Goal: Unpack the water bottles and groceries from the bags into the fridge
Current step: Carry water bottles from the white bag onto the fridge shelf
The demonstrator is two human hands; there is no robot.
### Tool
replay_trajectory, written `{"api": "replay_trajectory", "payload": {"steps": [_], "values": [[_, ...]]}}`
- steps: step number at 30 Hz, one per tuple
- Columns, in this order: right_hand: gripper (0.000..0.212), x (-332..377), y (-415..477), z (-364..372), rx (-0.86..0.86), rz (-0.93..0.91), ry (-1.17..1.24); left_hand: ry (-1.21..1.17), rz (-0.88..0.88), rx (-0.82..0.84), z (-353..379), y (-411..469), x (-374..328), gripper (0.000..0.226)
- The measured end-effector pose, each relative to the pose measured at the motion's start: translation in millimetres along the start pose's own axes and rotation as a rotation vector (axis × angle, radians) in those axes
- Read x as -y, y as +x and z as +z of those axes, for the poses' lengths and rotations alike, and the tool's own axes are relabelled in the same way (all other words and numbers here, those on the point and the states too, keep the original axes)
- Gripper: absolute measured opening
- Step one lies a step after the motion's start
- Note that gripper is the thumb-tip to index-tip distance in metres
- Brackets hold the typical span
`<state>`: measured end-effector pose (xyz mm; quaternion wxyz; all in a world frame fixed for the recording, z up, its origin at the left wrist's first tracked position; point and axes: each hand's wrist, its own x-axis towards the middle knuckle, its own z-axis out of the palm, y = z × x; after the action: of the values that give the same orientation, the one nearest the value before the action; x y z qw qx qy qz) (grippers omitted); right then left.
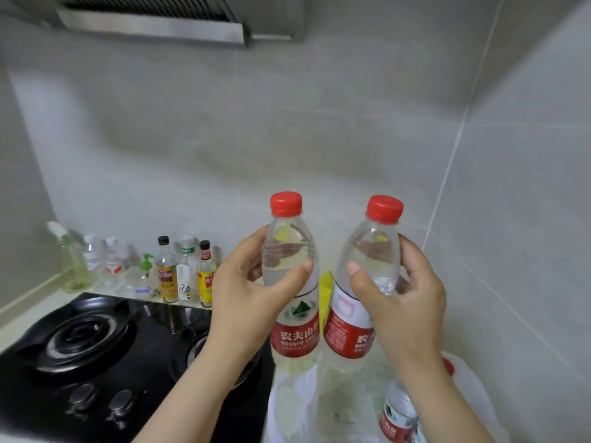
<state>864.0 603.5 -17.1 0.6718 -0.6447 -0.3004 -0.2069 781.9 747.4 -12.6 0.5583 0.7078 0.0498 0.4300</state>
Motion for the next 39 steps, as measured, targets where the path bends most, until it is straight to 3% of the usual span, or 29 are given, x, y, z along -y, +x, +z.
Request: {"api": "replay_trajectory", "payload": {"steps": [12, 26, 39], "values": [[0.046, 4, 7, 57, 0.113, -0.005, 0.264, -0.013, -0.008, -0.147, -35, -4, -7, 0.035], [0.040, -5, 5, 142, 0.552, -0.037, 0.484, 0.367, -0.001, -0.525, -86, -37, -21, 0.046], [0.036, 82, -89, 220, 0.978, -0.113, 0.745, 0.643, -0.072, -0.921, -177, -149, -79, 0.059]]}}
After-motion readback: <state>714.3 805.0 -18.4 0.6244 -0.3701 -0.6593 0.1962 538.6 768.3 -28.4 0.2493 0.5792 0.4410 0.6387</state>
